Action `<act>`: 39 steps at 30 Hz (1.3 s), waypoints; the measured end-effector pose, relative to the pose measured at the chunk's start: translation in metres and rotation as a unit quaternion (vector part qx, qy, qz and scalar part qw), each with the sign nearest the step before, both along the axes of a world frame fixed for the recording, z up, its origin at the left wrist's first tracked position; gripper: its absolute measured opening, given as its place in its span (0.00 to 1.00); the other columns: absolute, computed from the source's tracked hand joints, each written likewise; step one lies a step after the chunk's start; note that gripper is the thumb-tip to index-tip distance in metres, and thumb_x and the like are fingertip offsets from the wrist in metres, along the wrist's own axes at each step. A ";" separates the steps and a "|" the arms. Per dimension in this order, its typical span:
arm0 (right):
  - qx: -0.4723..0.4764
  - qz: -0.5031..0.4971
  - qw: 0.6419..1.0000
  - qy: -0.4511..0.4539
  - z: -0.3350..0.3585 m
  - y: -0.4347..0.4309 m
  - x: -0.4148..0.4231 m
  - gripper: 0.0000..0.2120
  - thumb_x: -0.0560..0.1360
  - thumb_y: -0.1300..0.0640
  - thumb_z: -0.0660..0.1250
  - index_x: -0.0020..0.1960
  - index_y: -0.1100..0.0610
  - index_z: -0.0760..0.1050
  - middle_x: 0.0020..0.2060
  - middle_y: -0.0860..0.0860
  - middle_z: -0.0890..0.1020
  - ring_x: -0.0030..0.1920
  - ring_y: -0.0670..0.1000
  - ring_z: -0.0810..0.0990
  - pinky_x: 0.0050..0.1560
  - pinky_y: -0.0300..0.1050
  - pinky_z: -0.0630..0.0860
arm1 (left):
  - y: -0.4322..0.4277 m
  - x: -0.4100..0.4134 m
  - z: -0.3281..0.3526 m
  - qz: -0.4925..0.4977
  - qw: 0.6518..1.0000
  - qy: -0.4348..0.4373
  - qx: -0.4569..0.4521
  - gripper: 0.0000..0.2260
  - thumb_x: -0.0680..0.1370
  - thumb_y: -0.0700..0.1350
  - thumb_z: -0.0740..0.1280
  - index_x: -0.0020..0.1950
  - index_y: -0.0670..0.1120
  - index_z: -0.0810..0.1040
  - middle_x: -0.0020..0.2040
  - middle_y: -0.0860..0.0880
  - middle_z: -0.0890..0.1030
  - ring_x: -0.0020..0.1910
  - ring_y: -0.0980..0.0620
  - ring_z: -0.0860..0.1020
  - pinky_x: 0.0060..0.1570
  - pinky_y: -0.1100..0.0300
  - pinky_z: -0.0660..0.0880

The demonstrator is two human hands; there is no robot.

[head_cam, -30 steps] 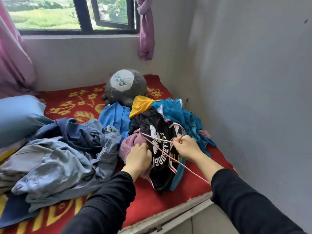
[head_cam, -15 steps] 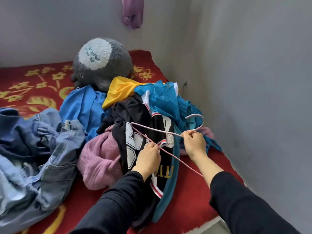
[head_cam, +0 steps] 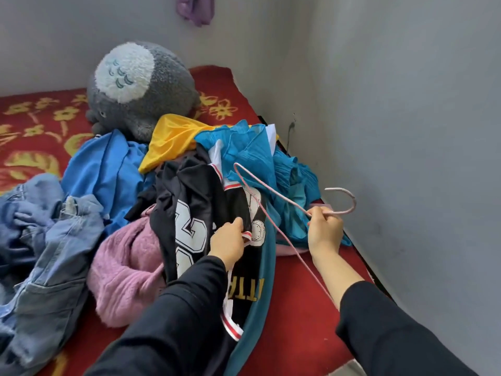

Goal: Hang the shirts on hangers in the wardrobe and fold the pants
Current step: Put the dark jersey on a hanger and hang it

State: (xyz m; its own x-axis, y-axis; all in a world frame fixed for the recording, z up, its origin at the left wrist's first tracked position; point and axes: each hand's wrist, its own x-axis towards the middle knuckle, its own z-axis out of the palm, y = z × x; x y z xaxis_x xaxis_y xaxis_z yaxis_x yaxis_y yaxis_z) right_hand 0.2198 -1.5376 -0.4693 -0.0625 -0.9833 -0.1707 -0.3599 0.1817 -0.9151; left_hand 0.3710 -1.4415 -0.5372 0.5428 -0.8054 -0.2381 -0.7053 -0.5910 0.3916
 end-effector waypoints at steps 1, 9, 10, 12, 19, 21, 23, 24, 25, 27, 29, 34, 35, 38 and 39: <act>0.003 -0.001 1.000 -0.002 0.004 0.000 0.002 0.09 0.73 0.57 0.61 0.38 0.59 0.77 0.30 0.52 0.78 0.38 0.57 0.76 0.43 0.53 0.73 | -0.001 0.003 0.010 0.035 0.997 0.060 -0.031 0.07 0.79 0.47 0.63 0.54 0.46 0.70 0.52 0.43 0.79 0.53 0.39 0.76 0.48 0.52 0.70; 0.023 0.087 0.994 -0.054 0.100 0.016 0.039 0.12 0.73 0.59 0.63 0.31 0.59 0.70 0.27 0.53 0.74 0.32 0.54 0.71 0.37 0.47 0.67 | 0.022 0.037 0.170 0.110 0.957 0.211 -0.167 0.17 0.71 0.36 0.58 0.50 0.53 0.79 0.31 0.50 0.77 0.23 0.52 0.73 0.24 0.65 0.69; 0.019 0.106 0.992 -0.059 0.117 0.019 0.044 0.12 0.73 0.59 0.63 0.30 0.58 0.70 0.27 0.52 0.75 0.32 0.53 0.71 0.37 0.47 0.68 | 0.027 0.042 0.195 0.117 0.950 0.231 -0.175 0.19 0.70 0.35 0.57 0.48 0.52 0.82 0.29 0.51 0.77 0.21 0.54 0.72 0.22 0.65 0.70; 0.008 0.141 0.988 -0.068 0.154 0.026 0.055 0.13 0.73 0.58 0.64 0.29 0.57 0.70 0.27 0.50 0.75 0.32 0.52 0.72 0.36 0.45 0.67 | 0.041 0.053 0.242 0.125 0.943 0.249 -0.183 0.19 0.70 0.33 0.57 0.45 0.49 0.85 0.25 0.53 0.76 0.21 0.56 0.72 0.22 0.64 0.72; -0.077 0.222 0.961 -0.146 0.289 0.056 0.102 0.18 0.71 0.57 0.68 0.26 0.64 0.69 0.24 0.53 0.69 0.27 0.49 0.64 0.33 0.48 0.64 | 0.094 0.087 0.370 0.174 0.933 0.218 -0.229 0.08 0.69 0.39 0.71 0.43 0.33 0.83 0.31 0.43 0.79 0.27 0.51 0.80 0.29 0.58 0.79; -0.102 0.233 0.951 -0.179 0.323 0.068 0.113 0.16 0.70 0.58 0.68 0.30 0.69 0.75 0.23 0.53 0.73 0.27 0.49 0.68 0.33 0.47 0.67 | 0.110 0.092 0.397 0.175 0.925 0.224 -0.254 0.06 0.70 0.40 0.72 0.38 0.36 0.83 0.31 0.43 0.80 0.27 0.51 0.80 0.29 0.59 0.79; -0.101 0.238 0.940 -0.224 0.354 0.078 0.122 0.13 0.70 0.58 0.68 0.32 0.66 0.79 0.21 0.50 0.74 0.24 0.46 0.69 0.30 0.44 0.66 | 0.123 0.097 0.422 0.194 0.911 0.214 -0.293 0.07 0.71 0.41 0.71 0.34 0.41 0.81 0.29 0.46 0.79 0.26 0.51 0.78 0.30 0.59 0.78; -0.093 0.242 0.933 -0.248 0.369 0.083 0.126 0.12 0.70 0.58 0.67 0.31 0.63 0.80 0.20 0.48 0.74 0.22 0.44 0.69 0.28 0.42 0.65 | 0.128 0.100 0.434 0.203 0.906 0.197 -0.315 0.07 0.72 0.41 0.70 0.34 0.43 0.81 0.28 0.47 0.78 0.25 0.52 0.77 0.29 0.61 0.76; -0.087 0.247 0.927 -0.268 0.383 0.087 0.130 0.12 0.71 0.58 0.67 0.31 0.60 0.80 0.19 0.46 0.73 0.22 0.44 0.68 0.28 0.40 0.64 | 0.133 0.103 0.445 0.209 0.902 0.178 -0.334 0.06 0.72 0.40 0.69 0.35 0.44 0.82 0.28 0.48 0.78 0.25 0.53 0.75 0.28 0.63 0.74; -0.092 0.254 0.917 -0.293 0.407 0.093 0.137 0.12 0.73 0.57 0.65 0.33 0.58 0.81 0.20 0.45 0.73 0.25 0.45 0.70 0.30 0.40 0.64 | 0.143 0.107 0.468 0.214 0.896 0.150 -0.359 0.06 0.73 0.39 0.67 0.37 0.45 0.83 0.29 0.50 0.79 0.26 0.55 0.76 0.28 0.64 0.74; -0.107 0.259 0.908 -0.311 0.428 0.099 0.142 0.12 0.74 0.57 0.64 0.35 0.58 0.82 0.22 0.45 0.74 0.29 0.47 0.70 0.32 0.42 0.64 | 0.155 0.113 0.486 0.223 0.894 0.129 -0.366 0.08 0.74 0.38 0.66 0.37 0.44 0.82 0.27 0.50 0.79 0.23 0.57 0.76 0.24 0.66 0.73; -0.104 0.272 0.883 -0.369 0.468 0.115 0.154 0.13 0.76 0.57 0.62 0.36 0.58 0.80 0.22 0.45 0.70 0.25 0.44 0.66 0.26 0.37 0.63 | 0.185 0.134 0.504 0.285 0.885 0.121 -0.348 0.10 0.75 0.42 0.65 0.39 0.38 0.81 0.34 0.43 0.83 0.29 0.50 0.82 0.31 0.60 0.80; -0.087 0.272 0.873 -0.395 0.474 0.119 0.156 0.12 0.76 0.58 0.62 0.36 0.58 0.79 0.22 0.46 0.69 0.23 0.44 0.65 0.23 0.36 0.61 | 0.190 0.137 0.505 0.292 0.880 0.130 -0.351 0.10 0.76 0.44 0.65 0.40 0.38 0.81 0.37 0.42 0.83 0.34 0.46 0.83 0.36 0.56 0.82; -0.009 0.276 0.837 -0.473 0.487 0.131 0.161 0.11 0.76 0.60 0.60 0.37 0.60 0.77 0.24 0.48 0.67 0.21 0.44 0.62 0.20 0.35 0.57 | 0.200 0.142 0.506 0.294 0.864 0.159 -0.376 0.11 0.76 0.47 0.65 0.39 0.41 0.80 0.38 0.43 0.83 0.36 0.45 0.84 0.38 0.54 0.82; 0.014 0.276 0.826 -0.492 0.490 0.135 0.164 0.10 0.76 0.61 0.60 0.38 0.61 0.76 0.25 0.48 0.66 0.22 0.44 0.61 0.21 0.35 0.57 | 0.203 0.143 0.507 0.293 0.861 0.164 -0.382 0.11 0.76 0.48 0.65 0.39 0.41 0.80 0.38 0.43 0.83 0.35 0.46 0.84 0.36 0.54 0.82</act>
